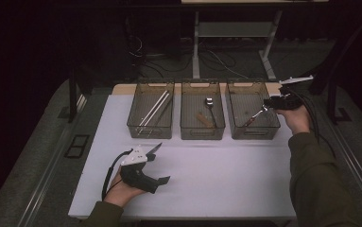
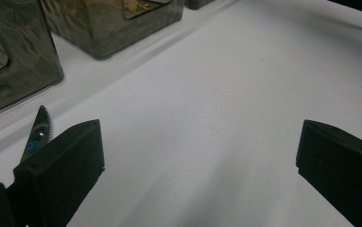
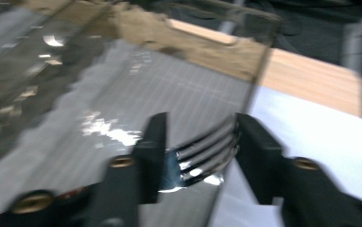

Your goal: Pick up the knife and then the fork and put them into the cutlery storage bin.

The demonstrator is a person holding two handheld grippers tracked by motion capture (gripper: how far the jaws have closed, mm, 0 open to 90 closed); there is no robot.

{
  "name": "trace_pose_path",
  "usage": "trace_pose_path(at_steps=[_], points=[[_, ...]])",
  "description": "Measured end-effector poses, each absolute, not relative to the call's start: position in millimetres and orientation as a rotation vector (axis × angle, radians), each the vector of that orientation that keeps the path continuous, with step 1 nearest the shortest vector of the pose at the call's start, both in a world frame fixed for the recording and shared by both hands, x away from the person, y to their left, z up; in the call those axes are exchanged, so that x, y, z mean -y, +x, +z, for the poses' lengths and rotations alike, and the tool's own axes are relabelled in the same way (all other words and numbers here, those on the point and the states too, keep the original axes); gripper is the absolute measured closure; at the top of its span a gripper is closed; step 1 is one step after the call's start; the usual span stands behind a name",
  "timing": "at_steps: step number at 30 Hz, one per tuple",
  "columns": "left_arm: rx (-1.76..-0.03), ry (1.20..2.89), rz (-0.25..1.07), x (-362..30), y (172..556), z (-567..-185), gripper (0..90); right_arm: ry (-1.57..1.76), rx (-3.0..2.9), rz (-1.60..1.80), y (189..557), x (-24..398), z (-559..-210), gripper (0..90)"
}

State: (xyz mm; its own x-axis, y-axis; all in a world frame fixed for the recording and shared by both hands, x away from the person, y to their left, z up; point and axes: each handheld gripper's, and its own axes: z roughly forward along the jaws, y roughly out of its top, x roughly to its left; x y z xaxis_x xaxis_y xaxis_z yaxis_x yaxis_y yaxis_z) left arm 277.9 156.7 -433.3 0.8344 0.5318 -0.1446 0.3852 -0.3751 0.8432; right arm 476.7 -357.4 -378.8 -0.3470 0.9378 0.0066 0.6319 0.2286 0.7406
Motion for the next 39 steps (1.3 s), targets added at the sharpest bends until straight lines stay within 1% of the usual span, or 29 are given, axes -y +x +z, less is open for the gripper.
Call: trace_pose_path(at_steps=[8,13,18,25,29,32,33,35,39], points=[[-0.677,2.018,0.197,-156,278,-433,0.7,1.439,-2.047,1.042,468,361,-370,33.4],[-0.688,2.033,0.214,-158,279,-433,1.0,1.398,-2.068,1.126,450,355,-365,27.8],[-0.697,2.037,0.24,-159,278,-431,2.2,1.328,-2.123,1.191,425,345,-359,20.2],[-0.713,2.052,0.26,-162,279,-430,3.8,1.23,-2.161,1.261,389,335,-357,18.4],[-0.726,2.066,0.256,-164,282,-429,8.6,1.174,-2.168,1.302,369,330,-361,17.4],[-0.741,2.061,0.256,-167,283,-427,13.2,1.146,-2.179,1.327,355,324,-368,17.4],[-0.744,2.065,0.26,-168,283,-427,13.8,1.142,-2.181,1.335,351,322,-371,17.2],[-0.745,2.071,0.266,-169,284,-426,15.2,1.137,-2.183,1.355,343,319,-379,14.2],[-0.764,2.079,0.273,-171,286,-424,19.2,1.153,-2.175,1.38,329,314,-393,14.1]])
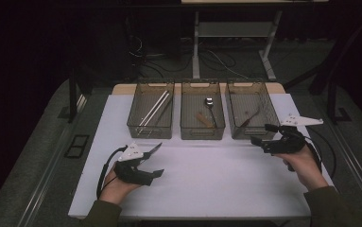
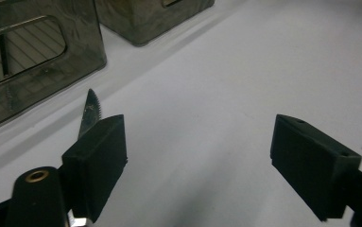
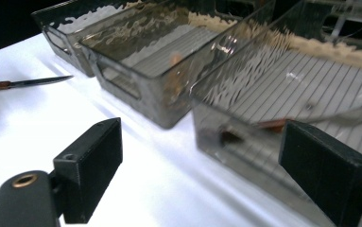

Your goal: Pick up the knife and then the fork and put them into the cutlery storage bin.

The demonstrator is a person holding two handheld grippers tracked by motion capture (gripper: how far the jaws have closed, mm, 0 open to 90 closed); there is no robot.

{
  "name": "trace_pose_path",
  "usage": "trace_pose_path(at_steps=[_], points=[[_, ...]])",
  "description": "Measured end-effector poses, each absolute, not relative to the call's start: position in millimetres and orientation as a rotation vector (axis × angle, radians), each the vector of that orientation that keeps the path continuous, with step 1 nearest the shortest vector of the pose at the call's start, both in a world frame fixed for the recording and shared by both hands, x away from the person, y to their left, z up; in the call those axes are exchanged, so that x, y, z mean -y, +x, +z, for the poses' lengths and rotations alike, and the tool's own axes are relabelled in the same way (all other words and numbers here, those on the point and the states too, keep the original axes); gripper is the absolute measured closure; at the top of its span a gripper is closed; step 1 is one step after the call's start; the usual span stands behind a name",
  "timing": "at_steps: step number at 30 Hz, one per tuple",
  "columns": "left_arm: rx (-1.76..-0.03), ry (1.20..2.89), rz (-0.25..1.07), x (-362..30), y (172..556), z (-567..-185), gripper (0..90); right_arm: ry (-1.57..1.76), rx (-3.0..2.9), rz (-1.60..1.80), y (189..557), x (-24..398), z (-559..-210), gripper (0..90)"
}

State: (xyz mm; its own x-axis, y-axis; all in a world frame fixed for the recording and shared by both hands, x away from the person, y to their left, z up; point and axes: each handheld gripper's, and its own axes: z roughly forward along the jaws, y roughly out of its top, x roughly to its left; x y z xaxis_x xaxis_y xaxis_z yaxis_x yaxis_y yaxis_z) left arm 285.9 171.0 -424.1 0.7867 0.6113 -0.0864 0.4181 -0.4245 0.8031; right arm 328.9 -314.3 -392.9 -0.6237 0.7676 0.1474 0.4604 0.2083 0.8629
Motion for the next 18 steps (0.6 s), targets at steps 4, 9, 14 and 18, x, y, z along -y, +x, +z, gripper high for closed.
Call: trace_pose_path(at_steps=[4,9,14,18], points=[[-0.775,2.077,0.284,-174,288,-421,23.5,1.154,-2.167,1.394,314,310,-405,14.1],[-0.812,2.085,0.283,-181,291,-421,31.5,1.113,-2.232,1.38,294,304,-420,14.1],[-0.837,2.093,0.288,-188,295,-421,38.3,1.086,-2.281,1.371,279,299,-433,14.0],[-0.854,2.113,0.302,-195,298,-422,44.9,1.082,-2.308,1.375,271,294,-439,14.0]])
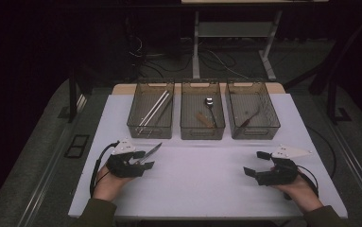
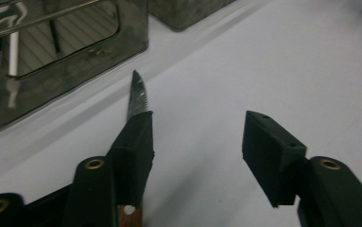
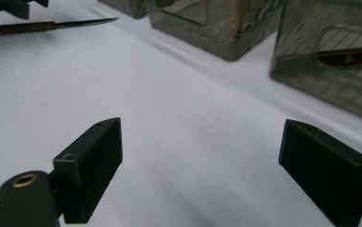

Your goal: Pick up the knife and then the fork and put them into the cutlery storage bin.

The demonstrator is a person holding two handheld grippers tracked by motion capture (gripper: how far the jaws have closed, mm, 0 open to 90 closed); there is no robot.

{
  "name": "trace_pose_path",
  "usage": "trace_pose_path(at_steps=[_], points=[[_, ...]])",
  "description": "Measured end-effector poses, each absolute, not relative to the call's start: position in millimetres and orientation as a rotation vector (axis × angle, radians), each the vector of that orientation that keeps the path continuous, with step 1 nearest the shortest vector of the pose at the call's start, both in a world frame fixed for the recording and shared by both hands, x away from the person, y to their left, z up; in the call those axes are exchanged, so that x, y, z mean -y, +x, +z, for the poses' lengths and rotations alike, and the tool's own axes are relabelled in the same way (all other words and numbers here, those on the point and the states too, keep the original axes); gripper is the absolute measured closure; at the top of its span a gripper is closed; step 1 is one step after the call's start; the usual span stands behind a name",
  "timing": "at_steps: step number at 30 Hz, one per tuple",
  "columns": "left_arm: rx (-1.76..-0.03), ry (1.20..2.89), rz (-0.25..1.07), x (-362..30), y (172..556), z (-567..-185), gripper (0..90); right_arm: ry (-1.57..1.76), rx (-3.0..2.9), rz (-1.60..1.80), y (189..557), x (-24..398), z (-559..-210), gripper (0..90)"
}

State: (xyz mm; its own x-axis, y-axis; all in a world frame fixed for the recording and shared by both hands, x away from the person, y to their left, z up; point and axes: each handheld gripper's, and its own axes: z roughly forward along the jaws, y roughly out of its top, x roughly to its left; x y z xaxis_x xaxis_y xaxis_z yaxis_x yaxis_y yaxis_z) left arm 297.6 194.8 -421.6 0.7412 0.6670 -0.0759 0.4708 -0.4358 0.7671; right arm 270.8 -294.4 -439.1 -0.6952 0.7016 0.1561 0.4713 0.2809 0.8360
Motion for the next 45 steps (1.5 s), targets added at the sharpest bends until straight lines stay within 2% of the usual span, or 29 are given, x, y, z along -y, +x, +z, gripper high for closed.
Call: trace_pose_path(at_steps=[7,17,26,37,45], points=[[-0.919,2.143,0.312,-212,302,-428,61.1,1.049,-2.361,1.343,266,288,-444,14.0],[-0.975,2.214,0.296,-213,314,-441,67.3,1.032,-2.38,1.314,267,285,-446,14.0],[-0.982,2.203,0.3,-216,311,-444,75.3,1.023,-2.383,1.315,267,285,-446,14.1],[-0.988,2.188,0.263,-215,311,-443,76.6,1.028,-2.399,1.332,267,284,-444,14.0],[-0.9,2.169,0.298,-189,302,-423,76.5,1.054,-2.372,1.398,268,282,-441,14.1]])
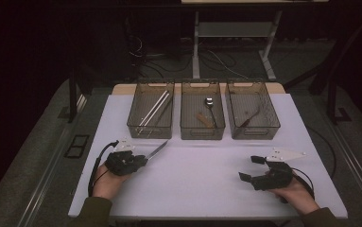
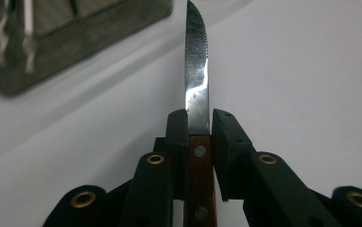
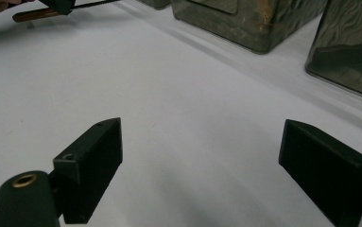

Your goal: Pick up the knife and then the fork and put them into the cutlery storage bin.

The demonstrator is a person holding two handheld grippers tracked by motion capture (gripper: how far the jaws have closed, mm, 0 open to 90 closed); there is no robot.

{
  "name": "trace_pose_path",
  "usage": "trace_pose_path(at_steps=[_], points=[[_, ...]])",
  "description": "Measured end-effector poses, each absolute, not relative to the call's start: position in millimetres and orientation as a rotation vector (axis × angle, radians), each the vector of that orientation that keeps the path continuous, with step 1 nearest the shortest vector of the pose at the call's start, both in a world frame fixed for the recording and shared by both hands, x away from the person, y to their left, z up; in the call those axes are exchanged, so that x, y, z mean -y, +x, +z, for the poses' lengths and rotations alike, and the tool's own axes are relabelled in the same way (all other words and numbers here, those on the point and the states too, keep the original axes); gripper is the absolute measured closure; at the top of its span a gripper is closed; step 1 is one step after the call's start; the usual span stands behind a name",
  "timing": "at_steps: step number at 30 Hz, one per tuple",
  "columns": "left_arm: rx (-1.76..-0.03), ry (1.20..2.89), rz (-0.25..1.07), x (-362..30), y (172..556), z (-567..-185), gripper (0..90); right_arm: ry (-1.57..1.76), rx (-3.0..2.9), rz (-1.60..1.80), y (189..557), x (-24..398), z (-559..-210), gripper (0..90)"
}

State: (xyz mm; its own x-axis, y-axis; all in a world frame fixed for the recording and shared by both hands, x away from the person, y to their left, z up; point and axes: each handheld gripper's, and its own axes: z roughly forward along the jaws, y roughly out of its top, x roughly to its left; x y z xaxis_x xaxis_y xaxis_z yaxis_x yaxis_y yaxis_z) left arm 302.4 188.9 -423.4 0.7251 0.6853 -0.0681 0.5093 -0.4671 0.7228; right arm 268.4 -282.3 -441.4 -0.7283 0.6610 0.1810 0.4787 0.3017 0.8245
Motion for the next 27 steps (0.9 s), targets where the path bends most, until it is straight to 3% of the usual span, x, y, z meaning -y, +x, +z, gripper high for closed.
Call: trace_pose_path(at_steps=[19,22,27], points=[[-0.715,2.097,0.268,-102,291,-394,76.5,1.055,-2.411,1.451,281,253,-412,14.8],[-0.696,2.098,0.264,-86,292,-393,76.5,1.044,-2.43,1.474,286,242,-411,16.1],[-0.657,2.085,0.253,-67,293,-391,76.5,1.068,-2.442,1.527,292,230,-410,25.5]])
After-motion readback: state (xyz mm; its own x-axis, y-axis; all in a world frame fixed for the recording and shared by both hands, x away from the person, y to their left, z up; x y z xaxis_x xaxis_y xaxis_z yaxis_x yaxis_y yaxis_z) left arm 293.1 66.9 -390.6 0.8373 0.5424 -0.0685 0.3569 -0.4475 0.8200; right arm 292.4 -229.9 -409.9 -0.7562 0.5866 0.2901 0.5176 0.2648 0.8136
